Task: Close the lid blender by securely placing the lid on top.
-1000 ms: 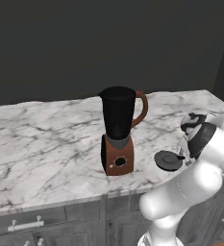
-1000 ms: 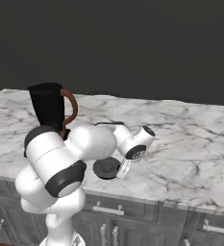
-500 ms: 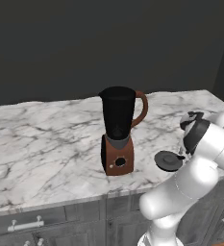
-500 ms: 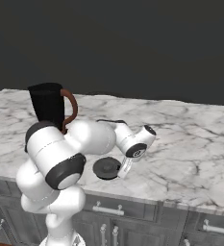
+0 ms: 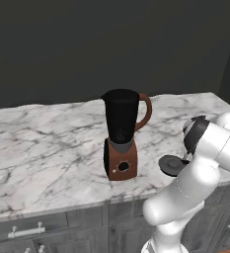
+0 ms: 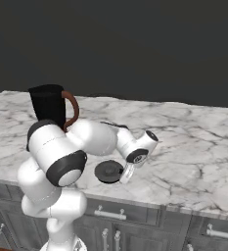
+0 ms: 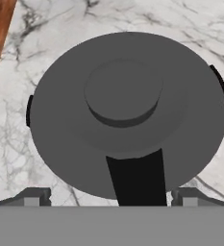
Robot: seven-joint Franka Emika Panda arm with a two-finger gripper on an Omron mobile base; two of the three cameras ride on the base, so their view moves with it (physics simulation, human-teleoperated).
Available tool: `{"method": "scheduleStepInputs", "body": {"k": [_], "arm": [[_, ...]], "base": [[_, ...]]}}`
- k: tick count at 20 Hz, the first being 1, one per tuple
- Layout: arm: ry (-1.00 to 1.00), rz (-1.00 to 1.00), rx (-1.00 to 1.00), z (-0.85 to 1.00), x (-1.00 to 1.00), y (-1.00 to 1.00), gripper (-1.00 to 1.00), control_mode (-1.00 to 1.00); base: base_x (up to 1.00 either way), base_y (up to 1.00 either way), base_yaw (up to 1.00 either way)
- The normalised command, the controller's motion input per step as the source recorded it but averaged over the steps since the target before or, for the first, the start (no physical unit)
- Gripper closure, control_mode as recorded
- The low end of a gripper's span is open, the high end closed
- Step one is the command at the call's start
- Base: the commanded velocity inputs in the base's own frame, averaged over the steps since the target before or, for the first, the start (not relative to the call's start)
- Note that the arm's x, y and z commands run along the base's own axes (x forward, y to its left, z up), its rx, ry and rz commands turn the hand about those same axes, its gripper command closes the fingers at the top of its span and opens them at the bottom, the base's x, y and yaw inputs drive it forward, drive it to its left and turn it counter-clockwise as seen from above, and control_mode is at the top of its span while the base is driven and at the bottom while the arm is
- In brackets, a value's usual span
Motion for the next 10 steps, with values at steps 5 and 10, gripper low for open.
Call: {"method": "scheduleStepInputs", "body": {"k": [5, 10], "arm": [[0.00, 0.00, 0.00, -0.25, 0.00, 0.04, -1.00, -1.00], [0.00, 0.00, -0.01, -0.24, -0.02, 0.27, 1.00, -1.00]], "base": [[0.00, 0.00, 0.00], [0.00, 0.00, 0.00]]}}
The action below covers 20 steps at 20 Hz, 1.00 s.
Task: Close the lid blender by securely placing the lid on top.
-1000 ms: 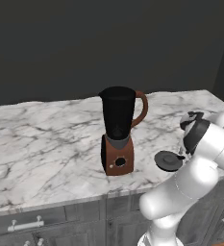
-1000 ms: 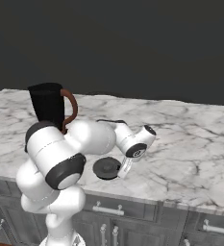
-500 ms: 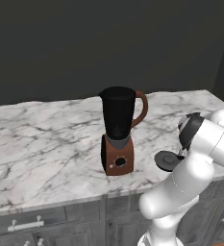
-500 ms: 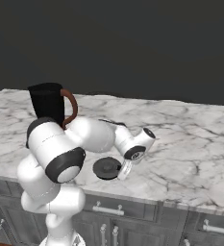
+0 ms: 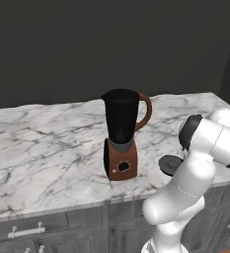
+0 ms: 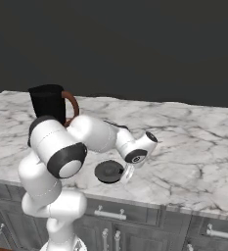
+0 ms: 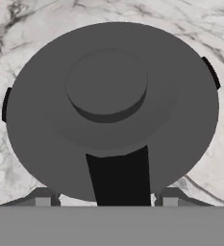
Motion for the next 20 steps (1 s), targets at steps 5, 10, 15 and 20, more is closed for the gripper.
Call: {"method": "scheduleStepInputs", "body": {"k": [5, 10, 15, 20], "arm": [[0.00, 0.00, 0.00, -0.02, 0.00, 0.33, 1.00, -1.00], [0.00, 0.00, 0.00, 0.01, 0.00, 0.34, 1.00, -1.00], [-0.04, 0.00, 0.00, 0.23, -0.05, 0.04, 1.00, -1.00], [-0.16, -0.03, 0.00, 0.57, -0.21, -0.10, 1.00, -1.00]], "base": [[0.00, 0.00, 0.00], [0.00, 0.00, 0.00], [0.00, 0.00, 0.00], [0.00, 0.00, 0.00]]}}
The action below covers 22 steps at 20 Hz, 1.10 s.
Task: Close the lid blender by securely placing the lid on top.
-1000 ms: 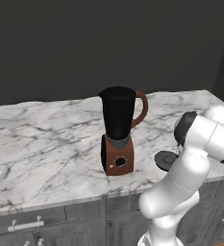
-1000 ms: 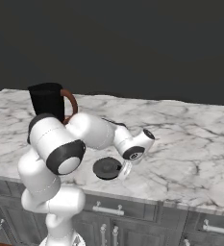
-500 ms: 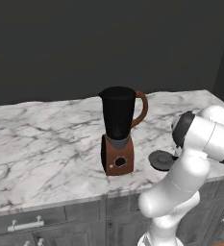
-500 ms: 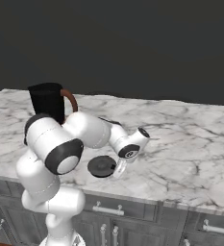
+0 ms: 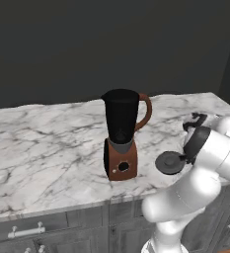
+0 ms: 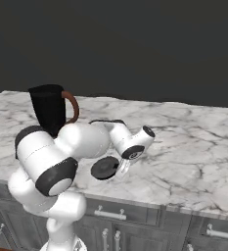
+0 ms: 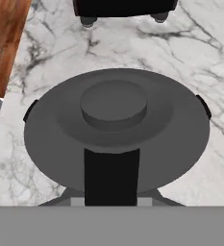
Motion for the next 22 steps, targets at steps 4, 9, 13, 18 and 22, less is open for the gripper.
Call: {"method": "scheduleStepInputs", "body": {"k": [4, 9, 13, 18, 22], "arm": [[-0.19, -0.03, 0.00, 0.73, -0.18, -0.25, 1.00, -1.00], [-0.18, -0.01, 0.00, 0.76, -0.14, -0.07, 1.00, -1.00], [-0.16, -0.01, 0.01, 0.73, -0.06, 0.00, 1.00, -1.00], [-0.15, -0.02, 0.02, 0.86, -0.06, 0.00, 1.00, -1.00], [-0.07, -0.01, 0.06, 0.96, 0.00, 0.00, 1.00, -1.00]], "base": [[0.00, 0.00, 0.00], [0.00, 0.00, 0.00], [0.00, 0.00, 0.00], [0.00, 0.00, 0.00], [0.00, 0.00, 0.00]]}}
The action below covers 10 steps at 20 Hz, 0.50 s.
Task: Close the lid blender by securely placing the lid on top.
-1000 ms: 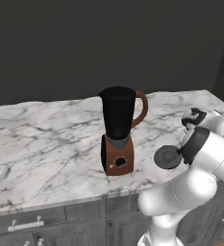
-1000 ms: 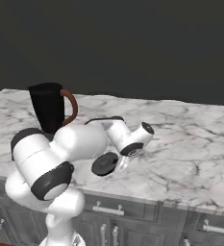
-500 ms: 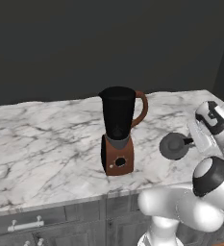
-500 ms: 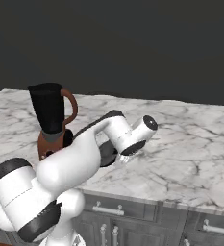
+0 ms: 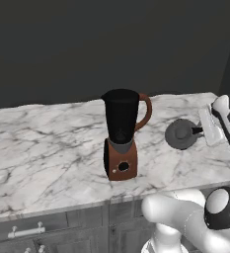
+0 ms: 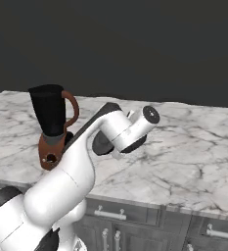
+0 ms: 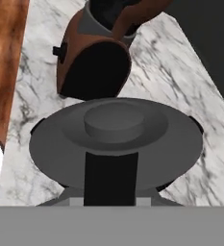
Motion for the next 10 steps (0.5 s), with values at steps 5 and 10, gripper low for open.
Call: {"method": "scheduleStepInputs", "body": {"k": [5, 10], "arm": [[-0.03, -0.01, 0.11, 0.35, -0.13, 0.01, 1.00, -1.00], [-0.13, 0.00, 0.16, 0.27, -0.34, -0.01, 1.00, -1.00]], "base": [[0.00, 0.00, 0.00], [0.00, 0.00, 0.00]]}}
